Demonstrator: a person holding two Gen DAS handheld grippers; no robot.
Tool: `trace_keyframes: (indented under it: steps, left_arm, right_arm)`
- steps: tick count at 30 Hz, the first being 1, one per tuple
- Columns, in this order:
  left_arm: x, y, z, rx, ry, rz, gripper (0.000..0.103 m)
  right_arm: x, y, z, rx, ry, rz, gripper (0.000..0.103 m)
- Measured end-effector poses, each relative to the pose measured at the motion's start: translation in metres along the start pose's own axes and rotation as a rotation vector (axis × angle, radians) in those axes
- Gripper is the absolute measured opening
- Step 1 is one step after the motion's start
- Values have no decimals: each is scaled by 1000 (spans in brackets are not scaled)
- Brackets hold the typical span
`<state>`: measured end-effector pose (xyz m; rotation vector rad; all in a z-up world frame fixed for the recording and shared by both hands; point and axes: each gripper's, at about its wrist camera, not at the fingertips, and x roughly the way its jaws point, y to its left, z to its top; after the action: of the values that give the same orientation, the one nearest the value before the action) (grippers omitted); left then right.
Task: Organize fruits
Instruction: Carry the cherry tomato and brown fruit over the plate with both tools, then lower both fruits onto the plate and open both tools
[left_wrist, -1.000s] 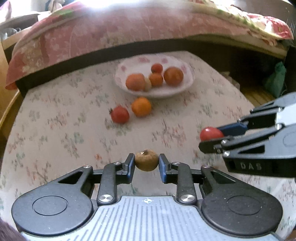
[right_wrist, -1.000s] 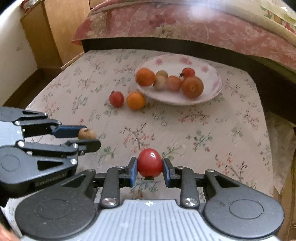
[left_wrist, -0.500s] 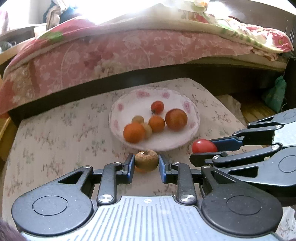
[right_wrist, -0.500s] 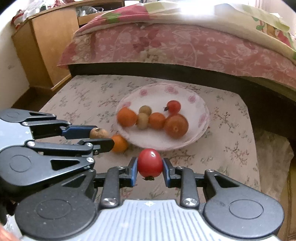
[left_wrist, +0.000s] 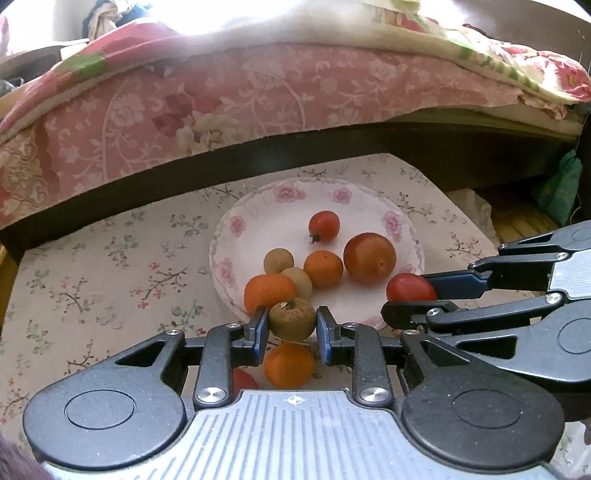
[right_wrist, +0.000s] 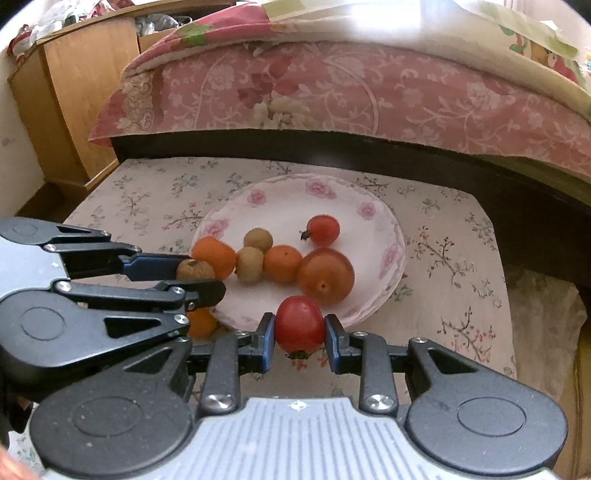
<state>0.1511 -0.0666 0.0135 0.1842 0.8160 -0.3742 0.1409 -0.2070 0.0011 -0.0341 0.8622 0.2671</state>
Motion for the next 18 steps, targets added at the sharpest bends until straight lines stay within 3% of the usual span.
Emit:
trace_keyframes:
  steps: [18]
  left_arm:
    - [21, 8, 10, -12, -11, 16, 34]
  right_arm:
    - [18, -9, 15, 1, -33, 13, 31]
